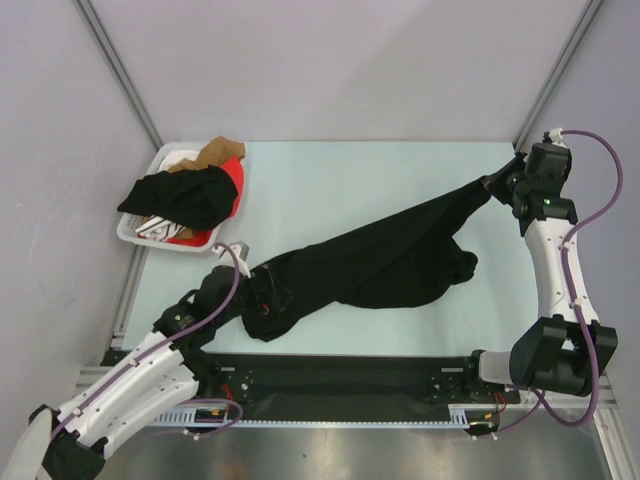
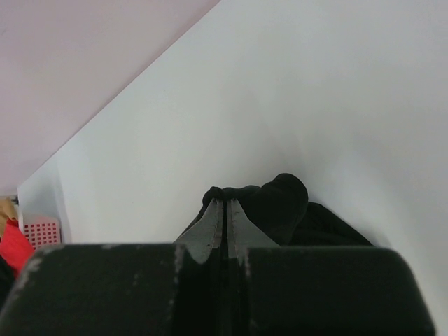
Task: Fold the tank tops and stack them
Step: Flatten the tank top out
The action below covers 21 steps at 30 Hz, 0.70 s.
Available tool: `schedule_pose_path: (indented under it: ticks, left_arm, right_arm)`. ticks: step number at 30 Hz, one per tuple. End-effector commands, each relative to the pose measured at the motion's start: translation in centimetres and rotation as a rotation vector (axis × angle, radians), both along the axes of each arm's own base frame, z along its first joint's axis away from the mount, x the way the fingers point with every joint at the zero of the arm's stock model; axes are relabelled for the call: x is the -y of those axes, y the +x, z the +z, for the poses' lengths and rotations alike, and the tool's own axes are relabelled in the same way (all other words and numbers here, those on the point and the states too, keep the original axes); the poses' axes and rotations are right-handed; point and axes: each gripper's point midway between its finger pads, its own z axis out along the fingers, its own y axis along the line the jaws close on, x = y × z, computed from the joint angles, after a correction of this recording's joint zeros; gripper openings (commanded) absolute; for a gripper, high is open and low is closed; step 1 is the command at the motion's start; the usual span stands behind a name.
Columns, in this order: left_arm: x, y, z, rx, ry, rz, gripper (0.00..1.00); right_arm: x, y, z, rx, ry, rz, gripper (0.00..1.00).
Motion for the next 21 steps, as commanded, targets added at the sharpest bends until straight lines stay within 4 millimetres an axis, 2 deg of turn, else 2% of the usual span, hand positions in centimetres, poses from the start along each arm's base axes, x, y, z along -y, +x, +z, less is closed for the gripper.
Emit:
schedule_pose_path:
  ticks: [1, 4, 6, 9, 11, 12, 14, 15, 17, 18, 19, 21]
  left_arm:
    - [-3.0, -1.3, -3.4, -0.184, 0.115, 0.204, 1.0]
    - [-5.4, -1.9, -5.0, -0.258, 0.174, 0.354, 1.0]
    - [-8.1, -2.3, -5.5, -0.278, 0.219, 0.525, 1.0]
    - [-9.5, -2.4, -5.5, -0.256, 0.219, 0.611, 0.99]
    - [-9.1, -2.4, -6.2, -0.261, 0.201, 0.588, 0.95]
    - [-8.6, -2.0, -6.3, -0.257, 0.173, 0.586, 0.82]
    - [-7.8, -2.2, -7.6, -0.289, 0.153, 0.547, 0.66]
    - [-7.4, -2.2, -8.3, -0.3, 0.141, 0.539, 0.5]
    - [-6.7, -2.2, -8.8, -0.314, 0.122, 0.517, 0.5]
    - [-6.1, -2.1, -9.0, -0.322, 0.108, 0.498, 0.58]
    - [-6.1, -2.2, -9.3, -0.327, 0.109, 0.492, 0.62]
    - [-6.3, -2.2, -9.8, -0.331, 0.13, 0.503, 0.66]
  right_arm:
    - [0.6, 0.6, 1.2, 0.057, -0.002, -0.032, 0.0]
    - [0.6, 0.6, 1.1, 0.055, 0.003, -0.036, 0.0]
    - [0.6, 0.5, 0.9, 0.054, 0.004, -0.035, 0.0]
    - [0.5, 0.6, 0.8, 0.053, 0.005, -0.032, 0.0]
    - [0.5, 0.7, 0.7, 0.054, 0.006, -0.033, 0.0]
    - [0.5, 0.7, 0.7, 0.056, 0.008, -0.032, 0.0]
    - [0.5, 0.8, 0.7, 0.058, 0.01, -0.031, 0.0]
    - [0.6, 0.8, 0.6, 0.058, 0.011, -0.033, 0.0]
    - [0.6, 0.9, 0.7, 0.059, 0.01, -0.035, 0.0]
    - [0.6, 0.8, 0.8, 0.062, 0.01, -0.035, 0.0]
    - [0.6, 0.9, 0.9, 0.062, 0.01, -0.035, 0.0]
    - [0.7, 0.9, 0.9, 0.062, 0.011, -0.037, 0.0]
